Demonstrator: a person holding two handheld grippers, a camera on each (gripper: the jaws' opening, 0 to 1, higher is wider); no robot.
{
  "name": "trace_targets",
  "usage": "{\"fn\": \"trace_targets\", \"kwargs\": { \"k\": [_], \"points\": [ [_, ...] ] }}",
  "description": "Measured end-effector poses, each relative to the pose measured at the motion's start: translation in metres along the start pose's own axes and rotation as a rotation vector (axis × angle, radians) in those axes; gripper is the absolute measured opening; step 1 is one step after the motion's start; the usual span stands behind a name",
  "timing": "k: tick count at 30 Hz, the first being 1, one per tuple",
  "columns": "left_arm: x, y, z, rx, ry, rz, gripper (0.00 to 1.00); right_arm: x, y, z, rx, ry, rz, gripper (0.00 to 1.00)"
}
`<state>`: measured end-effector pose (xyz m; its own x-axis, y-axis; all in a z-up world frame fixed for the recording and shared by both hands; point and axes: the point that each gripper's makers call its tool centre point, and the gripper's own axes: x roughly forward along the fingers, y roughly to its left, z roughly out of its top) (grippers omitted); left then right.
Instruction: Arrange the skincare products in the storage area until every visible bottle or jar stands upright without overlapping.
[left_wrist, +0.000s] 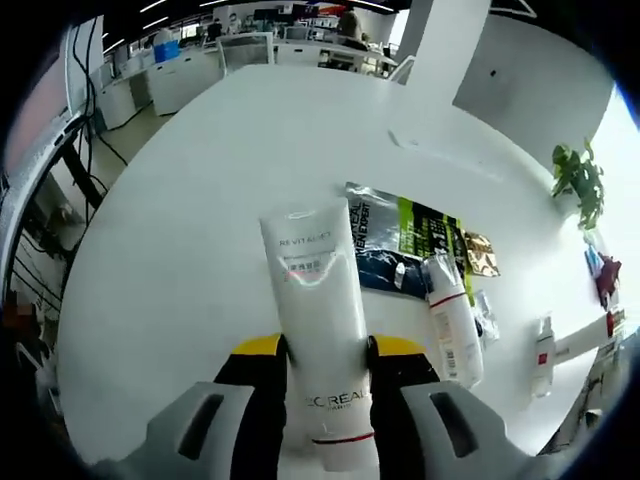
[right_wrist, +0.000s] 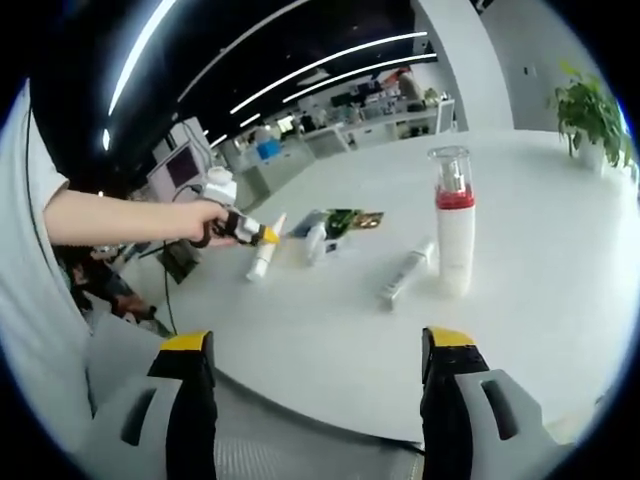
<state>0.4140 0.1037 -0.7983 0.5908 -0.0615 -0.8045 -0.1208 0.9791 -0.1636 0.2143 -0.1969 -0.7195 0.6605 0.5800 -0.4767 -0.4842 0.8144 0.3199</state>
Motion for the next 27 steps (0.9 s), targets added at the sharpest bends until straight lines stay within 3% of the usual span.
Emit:
{"fn": "trace_targets", "kwargs": {
  "k": [5, 8, 16, 27],
  "points": [
    [-0.014, -0.013, 0.009, 0.013, -0.066, -0.060, 0.27, 0.001, 0.000, -0.001, -0.010, 0.006, 0.005, 0.84],
    [-0.023, -0.024, 0.013, 0.069, -0.108, -0.079, 0.27, 0.002, -0.001, -0.002, -0.012, 0.008, 0.004, 0.84],
    [-0.043, -0.038, 0.027, 0.120, -0.189, -0.142, 0.27, 0.002, 0.000, -0.003, -0.022, 0.016, 0.005, 0.84],
    [-0.067, -0.059, 0.024, 0.203, -0.237, -0.187, 0.27, 0.002, -0.001, -0.002, -0.019, 0.004, -0.002, 0.83]
  ]
}}
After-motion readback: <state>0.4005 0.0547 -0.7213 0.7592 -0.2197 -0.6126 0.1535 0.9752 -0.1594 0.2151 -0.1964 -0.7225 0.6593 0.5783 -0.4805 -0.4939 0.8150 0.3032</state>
